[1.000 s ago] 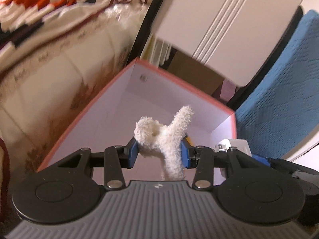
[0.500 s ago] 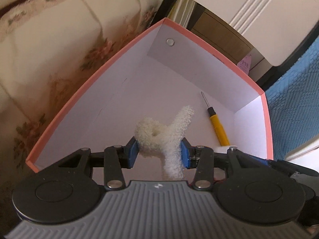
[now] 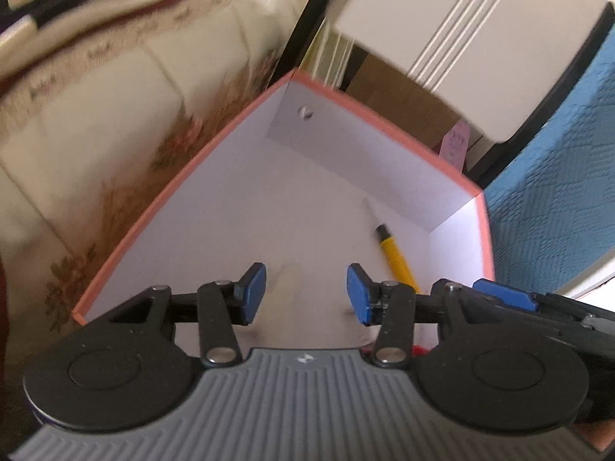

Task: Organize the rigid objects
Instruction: 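Move both grippers back over the seat toward the black USB stick and small charger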

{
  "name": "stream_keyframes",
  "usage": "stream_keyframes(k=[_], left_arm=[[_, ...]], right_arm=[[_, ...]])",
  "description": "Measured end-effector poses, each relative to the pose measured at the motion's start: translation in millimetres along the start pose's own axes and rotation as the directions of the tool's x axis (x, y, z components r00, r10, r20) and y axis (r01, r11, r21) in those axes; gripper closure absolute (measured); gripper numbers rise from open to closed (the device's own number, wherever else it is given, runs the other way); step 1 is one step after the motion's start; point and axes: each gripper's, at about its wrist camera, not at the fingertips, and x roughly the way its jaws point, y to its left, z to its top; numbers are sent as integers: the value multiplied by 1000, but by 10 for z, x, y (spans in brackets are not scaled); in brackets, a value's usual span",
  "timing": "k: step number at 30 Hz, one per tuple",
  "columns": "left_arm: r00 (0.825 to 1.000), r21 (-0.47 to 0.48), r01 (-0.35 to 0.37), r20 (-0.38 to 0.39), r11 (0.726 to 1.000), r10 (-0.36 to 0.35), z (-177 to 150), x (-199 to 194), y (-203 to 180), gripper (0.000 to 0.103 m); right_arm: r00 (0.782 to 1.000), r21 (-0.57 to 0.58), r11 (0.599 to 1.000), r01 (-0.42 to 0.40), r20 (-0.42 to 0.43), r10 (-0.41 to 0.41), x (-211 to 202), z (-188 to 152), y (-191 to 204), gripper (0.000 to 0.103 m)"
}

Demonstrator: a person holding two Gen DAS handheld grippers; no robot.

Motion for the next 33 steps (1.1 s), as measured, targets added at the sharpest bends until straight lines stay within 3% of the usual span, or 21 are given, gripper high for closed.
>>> stream_keyframes(k=[10,19,33], left_arm=[[987,103,49,149,993,-64,8,-706,-617,50],[966,165,85,229,983,-122,-183,-1139,-1143,50],[961,275,129,201,953,-188,-752,-1163,-1828,50]], right_arm=[[985,4,1000,5,170,-5,-805,33,-207,52],[960,22,999,28,277,-33,-1410,-164,-499,52],[937,107,990,90,327,-120,-1916,-783,-1038,52]])
